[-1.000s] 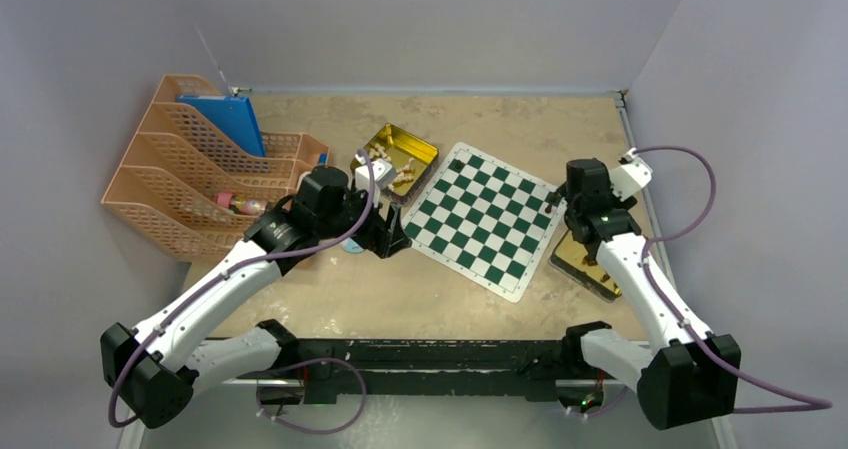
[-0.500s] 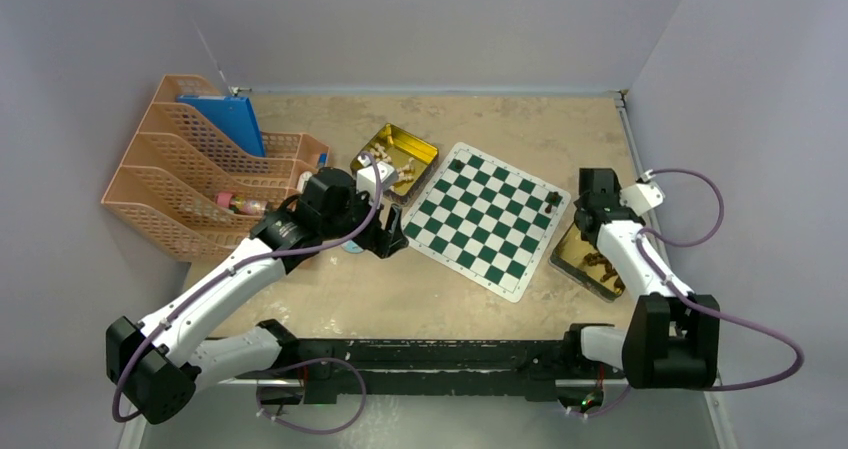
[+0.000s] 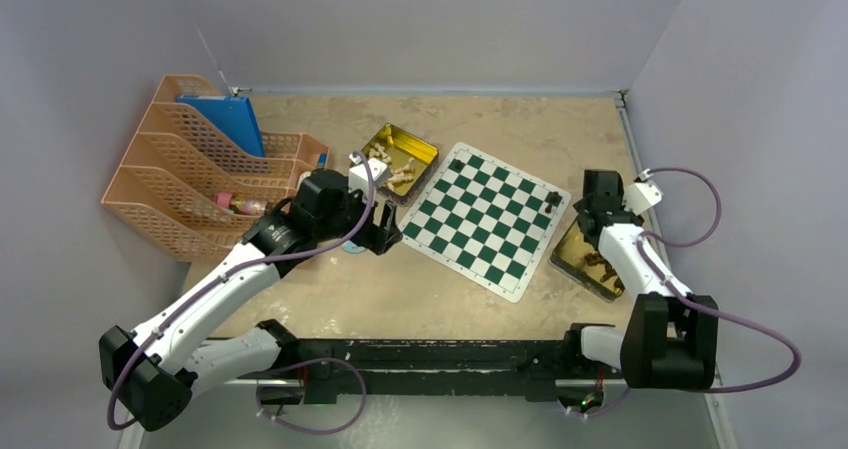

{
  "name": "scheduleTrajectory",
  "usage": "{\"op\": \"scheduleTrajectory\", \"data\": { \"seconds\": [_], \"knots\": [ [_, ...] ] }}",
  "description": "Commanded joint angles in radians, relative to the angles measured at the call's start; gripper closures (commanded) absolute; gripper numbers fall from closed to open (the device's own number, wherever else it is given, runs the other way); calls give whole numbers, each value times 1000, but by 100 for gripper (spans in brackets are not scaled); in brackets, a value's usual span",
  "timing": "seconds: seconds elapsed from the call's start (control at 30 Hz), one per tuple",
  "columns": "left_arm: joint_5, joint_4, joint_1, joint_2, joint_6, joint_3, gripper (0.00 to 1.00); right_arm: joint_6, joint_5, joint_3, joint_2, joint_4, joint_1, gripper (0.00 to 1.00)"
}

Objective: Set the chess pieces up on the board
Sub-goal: Pick up the chess piece from the storage box.

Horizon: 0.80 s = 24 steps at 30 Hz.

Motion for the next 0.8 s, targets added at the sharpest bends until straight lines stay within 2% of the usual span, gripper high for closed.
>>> {"op": "scheduleTrajectory", "data": {
  "seconds": [0.0, 0.33, 0.53, 0.77],
  "knots": [
    [31, -10, 6, 5, 3, 27, 24, -44, -3, 46, -65, -20, -43, 37],
    [104, -26, 7, -24, -7, 29, 23, -17, -112, 4, -155, -61, -108, 48],
    [123, -29, 6, -38, -6, 35, 23, 2, -195, 14, -67, -35, -168, 59],
    [134, -21, 7, -43, -6, 25, 23, 27, -246, -25, -22, 21, -173, 60]
  ]
}}
